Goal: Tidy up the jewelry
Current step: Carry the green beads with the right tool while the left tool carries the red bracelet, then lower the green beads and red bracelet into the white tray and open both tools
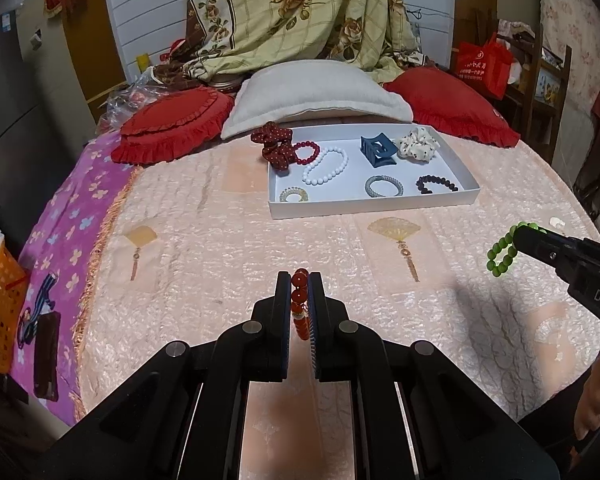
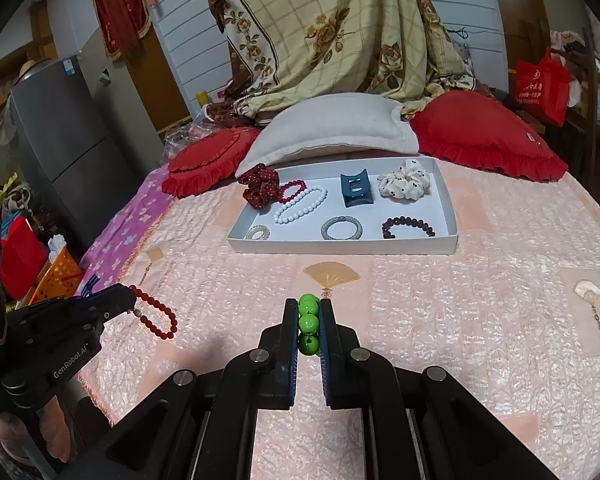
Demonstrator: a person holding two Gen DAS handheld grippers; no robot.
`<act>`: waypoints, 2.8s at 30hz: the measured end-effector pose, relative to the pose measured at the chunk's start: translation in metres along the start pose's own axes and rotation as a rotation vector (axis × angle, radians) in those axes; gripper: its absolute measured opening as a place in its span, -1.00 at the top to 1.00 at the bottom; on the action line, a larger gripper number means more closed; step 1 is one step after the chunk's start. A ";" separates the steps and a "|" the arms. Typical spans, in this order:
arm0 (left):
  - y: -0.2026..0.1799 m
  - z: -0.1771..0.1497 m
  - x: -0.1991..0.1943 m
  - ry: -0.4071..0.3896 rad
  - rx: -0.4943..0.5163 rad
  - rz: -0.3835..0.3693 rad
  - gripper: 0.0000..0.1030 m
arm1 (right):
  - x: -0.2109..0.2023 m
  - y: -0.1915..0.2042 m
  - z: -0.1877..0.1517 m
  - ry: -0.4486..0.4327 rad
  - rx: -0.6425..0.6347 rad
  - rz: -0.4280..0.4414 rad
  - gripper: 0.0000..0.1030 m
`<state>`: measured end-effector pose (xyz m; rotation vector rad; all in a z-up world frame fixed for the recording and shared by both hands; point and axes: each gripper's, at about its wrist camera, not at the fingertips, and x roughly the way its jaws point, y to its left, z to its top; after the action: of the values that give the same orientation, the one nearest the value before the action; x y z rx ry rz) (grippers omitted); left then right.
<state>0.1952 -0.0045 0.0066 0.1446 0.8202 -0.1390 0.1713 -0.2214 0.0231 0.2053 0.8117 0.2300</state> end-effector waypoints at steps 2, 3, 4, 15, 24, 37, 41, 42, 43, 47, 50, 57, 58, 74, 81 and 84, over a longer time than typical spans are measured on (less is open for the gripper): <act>-0.001 0.001 0.005 0.007 0.005 0.003 0.87 | 0.003 -0.002 0.002 0.002 0.002 -0.002 0.83; -0.002 0.002 0.008 0.013 0.007 0.003 0.87 | 0.004 -0.003 0.003 0.004 0.004 -0.002 0.83; -0.002 0.002 0.010 0.016 0.009 0.003 0.87 | 0.006 -0.004 0.004 0.005 0.006 -0.001 0.83; -0.005 0.016 0.040 0.053 0.028 0.010 0.87 | 0.031 -0.010 0.022 0.020 -0.008 -0.008 0.83; -0.004 0.028 0.061 0.055 0.047 0.042 0.87 | 0.047 -0.013 0.037 0.022 -0.017 -0.018 0.83; -0.002 0.035 0.079 0.074 0.046 0.045 0.87 | 0.056 -0.022 0.052 0.018 -0.032 -0.045 0.83; -0.001 0.042 0.082 0.067 0.049 0.053 0.87 | 0.058 -0.022 0.055 0.020 -0.044 -0.049 0.84; -0.001 0.043 0.083 0.066 0.050 0.055 0.87 | 0.059 -0.021 0.056 0.020 -0.053 -0.052 0.83; -0.001 0.045 0.084 0.065 0.051 0.058 0.87 | 0.060 -0.021 0.057 0.020 -0.059 -0.055 0.84; -0.001 0.052 0.087 0.057 0.059 0.066 0.87 | 0.063 -0.020 0.062 0.020 -0.081 -0.065 0.83; -0.003 0.056 0.090 0.050 0.070 0.073 0.87 | 0.066 -0.020 0.067 0.016 -0.090 -0.070 0.83; -0.003 0.073 0.098 0.031 0.094 0.095 0.87 | 0.076 -0.023 0.082 0.012 -0.106 -0.084 0.84; -0.003 0.075 0.098 0.030 0.094 0.095 0.87 | 0.077 -0.024 0.083 0.012 -0.107 -0.086 0.84; 0.006 0.116 0.114 0.042 0.094 0.045 0.87 | 0.091 -0.046 0.110 0.013 -0.080 -0.111 0.84; 0.016 0.146 0.112 0.025 0.055 0.005 0.87 | 0.094 -0.055 0.124 0.009 -0.056 -0.089 0.84; 0.017 0.156 0.112 0.014 0.064 0.009 0.87 | 0.092 -0.060 0.133 0.015 -0.033 -0.042 0.84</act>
<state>0.3854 -0.0236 0.0304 0.2096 0.8288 -0.1560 0.3380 -0.2654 0.0321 0.1558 0.8257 0.2051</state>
